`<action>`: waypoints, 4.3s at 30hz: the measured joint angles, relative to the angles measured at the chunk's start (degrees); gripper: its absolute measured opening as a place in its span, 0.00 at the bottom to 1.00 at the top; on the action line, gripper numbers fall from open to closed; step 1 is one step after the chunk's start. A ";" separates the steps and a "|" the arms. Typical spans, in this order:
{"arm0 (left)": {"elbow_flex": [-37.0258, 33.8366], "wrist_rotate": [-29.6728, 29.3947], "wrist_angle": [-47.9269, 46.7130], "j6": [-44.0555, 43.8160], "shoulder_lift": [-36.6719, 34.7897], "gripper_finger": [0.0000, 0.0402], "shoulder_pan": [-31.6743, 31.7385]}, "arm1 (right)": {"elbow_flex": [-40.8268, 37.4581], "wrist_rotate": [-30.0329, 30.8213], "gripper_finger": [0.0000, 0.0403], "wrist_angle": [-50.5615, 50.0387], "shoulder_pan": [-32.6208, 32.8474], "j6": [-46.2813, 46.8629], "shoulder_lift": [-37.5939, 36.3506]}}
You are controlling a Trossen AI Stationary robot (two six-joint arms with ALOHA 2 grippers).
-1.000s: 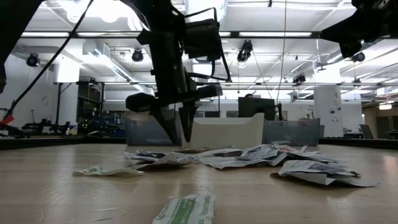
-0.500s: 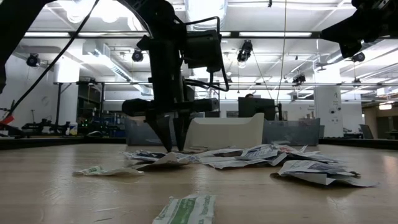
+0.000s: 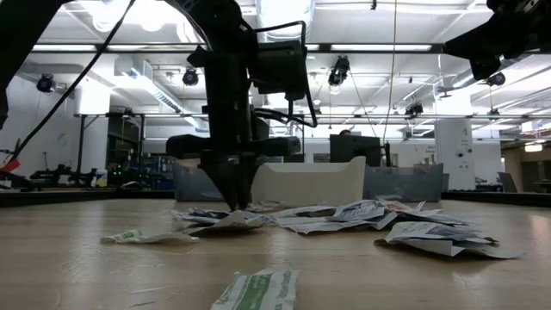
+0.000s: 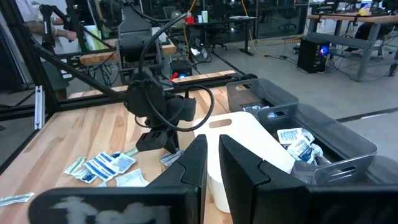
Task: Pick & Place First Aid Supplies
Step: Put the blue bandage pack into the left gray bin
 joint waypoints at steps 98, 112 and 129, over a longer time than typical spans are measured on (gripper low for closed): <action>8.31 -13.84 1.05 54.85 -8.47 0.00 39.15 | -0.02 -0.01 0.10 -0.01 0.00 0.00 0.01; 8.31 -11.26 2.35 57.51 -2.04 0.00 40.80 | 0.00 0.00 0.10 -0.02 -0.02 0.00 0.01; 8.31 -10.36 2.44 57.45 0.65 0.00 40.80 | -0.02 0.00 0.10 -0.02 -0.02 0.00 0.01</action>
